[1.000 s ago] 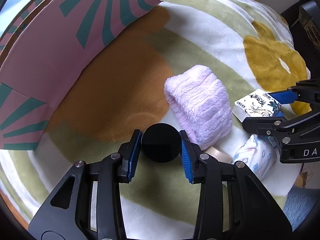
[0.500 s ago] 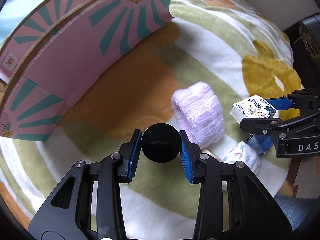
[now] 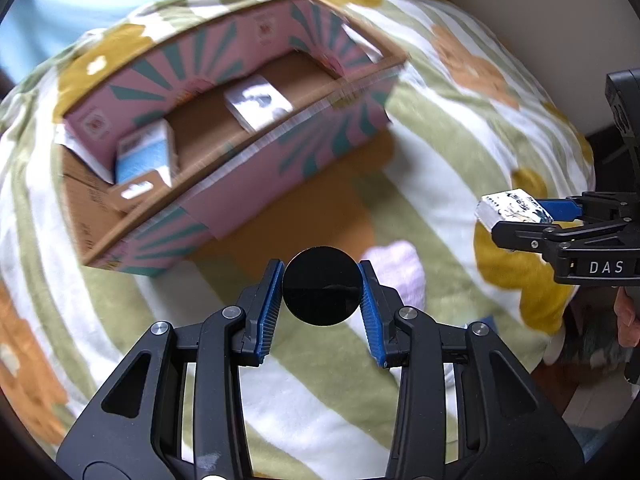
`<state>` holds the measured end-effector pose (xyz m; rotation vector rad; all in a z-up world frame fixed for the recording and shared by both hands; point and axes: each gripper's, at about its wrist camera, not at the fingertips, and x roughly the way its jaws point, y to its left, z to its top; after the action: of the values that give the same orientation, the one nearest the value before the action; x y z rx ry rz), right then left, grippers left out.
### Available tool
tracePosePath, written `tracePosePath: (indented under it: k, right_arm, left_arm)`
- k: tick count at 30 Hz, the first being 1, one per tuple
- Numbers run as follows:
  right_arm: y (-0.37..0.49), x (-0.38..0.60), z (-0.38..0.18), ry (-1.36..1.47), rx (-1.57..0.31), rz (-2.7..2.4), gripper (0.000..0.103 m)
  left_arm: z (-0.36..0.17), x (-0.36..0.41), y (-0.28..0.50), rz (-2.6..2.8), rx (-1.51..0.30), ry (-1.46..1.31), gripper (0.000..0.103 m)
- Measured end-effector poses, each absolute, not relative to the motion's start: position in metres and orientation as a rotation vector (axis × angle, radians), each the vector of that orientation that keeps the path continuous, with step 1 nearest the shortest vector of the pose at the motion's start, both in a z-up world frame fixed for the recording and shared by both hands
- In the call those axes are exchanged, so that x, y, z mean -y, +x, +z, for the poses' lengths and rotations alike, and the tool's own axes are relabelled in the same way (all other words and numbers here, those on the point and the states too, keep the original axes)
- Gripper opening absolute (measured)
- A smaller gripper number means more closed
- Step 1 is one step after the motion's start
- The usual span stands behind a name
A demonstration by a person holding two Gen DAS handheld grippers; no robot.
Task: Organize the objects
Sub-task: 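Lift the cap and tissue pack and carry them over the cardboard box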
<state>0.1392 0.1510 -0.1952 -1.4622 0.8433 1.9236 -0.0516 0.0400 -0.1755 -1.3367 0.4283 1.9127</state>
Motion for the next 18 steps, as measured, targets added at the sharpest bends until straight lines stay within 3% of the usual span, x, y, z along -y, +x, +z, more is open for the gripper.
tracePosePath:
  k: [1, 18]
  right_arm:
    - [0.102, -0.164, -0.185, -1.466, -0.825, 1.938, 0.061]
    - [-0.038, -0.223, -0.109, -1.484, -0.516, 2.252, 0.061]
  left_arm:
    - [-0.171, -0.042, -0.054, 1.934, -0.416, -1.336, 0.034]
    - [-0.129, -0.051, -0.146, 2.204, -0.276, -1.358, 0.034]
